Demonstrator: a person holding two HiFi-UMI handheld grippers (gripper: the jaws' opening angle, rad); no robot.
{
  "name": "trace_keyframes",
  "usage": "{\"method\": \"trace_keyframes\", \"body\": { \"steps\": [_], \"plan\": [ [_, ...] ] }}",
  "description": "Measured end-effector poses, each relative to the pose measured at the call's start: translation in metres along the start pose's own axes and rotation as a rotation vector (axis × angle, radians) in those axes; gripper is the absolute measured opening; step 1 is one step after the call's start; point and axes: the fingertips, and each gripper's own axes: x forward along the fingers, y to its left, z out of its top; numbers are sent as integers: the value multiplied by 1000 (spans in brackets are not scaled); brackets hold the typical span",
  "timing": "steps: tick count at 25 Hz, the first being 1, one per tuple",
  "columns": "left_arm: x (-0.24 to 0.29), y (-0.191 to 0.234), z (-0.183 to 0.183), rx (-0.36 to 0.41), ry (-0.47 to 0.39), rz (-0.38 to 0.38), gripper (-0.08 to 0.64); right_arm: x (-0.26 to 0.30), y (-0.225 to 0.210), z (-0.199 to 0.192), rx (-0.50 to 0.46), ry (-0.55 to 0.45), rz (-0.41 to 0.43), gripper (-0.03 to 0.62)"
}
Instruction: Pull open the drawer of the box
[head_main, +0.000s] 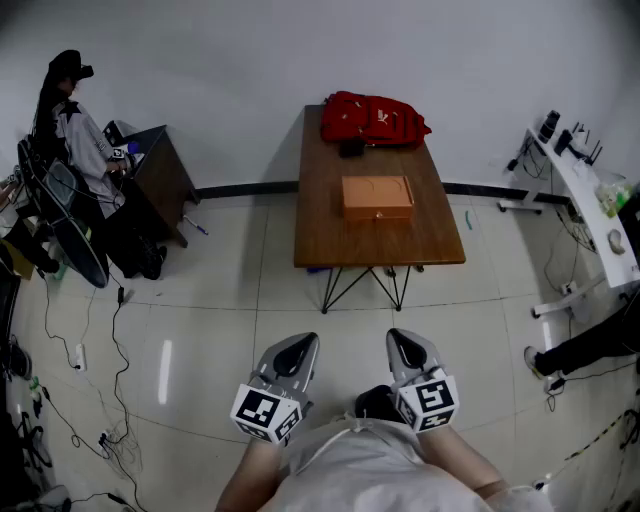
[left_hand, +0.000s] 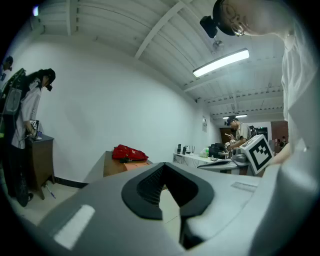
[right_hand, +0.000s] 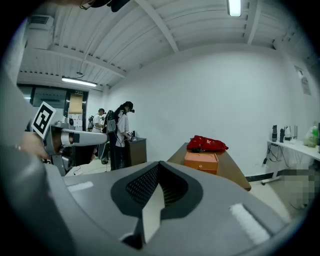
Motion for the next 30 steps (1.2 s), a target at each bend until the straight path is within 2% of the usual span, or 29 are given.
{"method": "trace_keyframes", "body": {
  "steps": [6, 11, 15, 19, 24, 30],
  "plan": [
    [22, 22, -6, -17, -2, 19, 5, 24, -19, -3, 2, 2, -8, 8],
    [62, 45, -12, -32, 23, 31, 5, 59, -53, -6, 15, 20, -7, 8],
    [109, 70, -9, -32, 39, 47, 5, 102, -93, 5, 54, 22, -1, 8],
    [164, 99, -6, -41, 49, 70, 5, 150, -134, 18, 49, 27, 15, 8],
    [250, 125, -13, -15, 99, 68, 5, 205, -210, 33, 41, 40, 4, 8],
    [327, 156, 12, -106, 47, 78, 5, 266, -272, 47, 30, 66, 28, 8]
  ]
}}
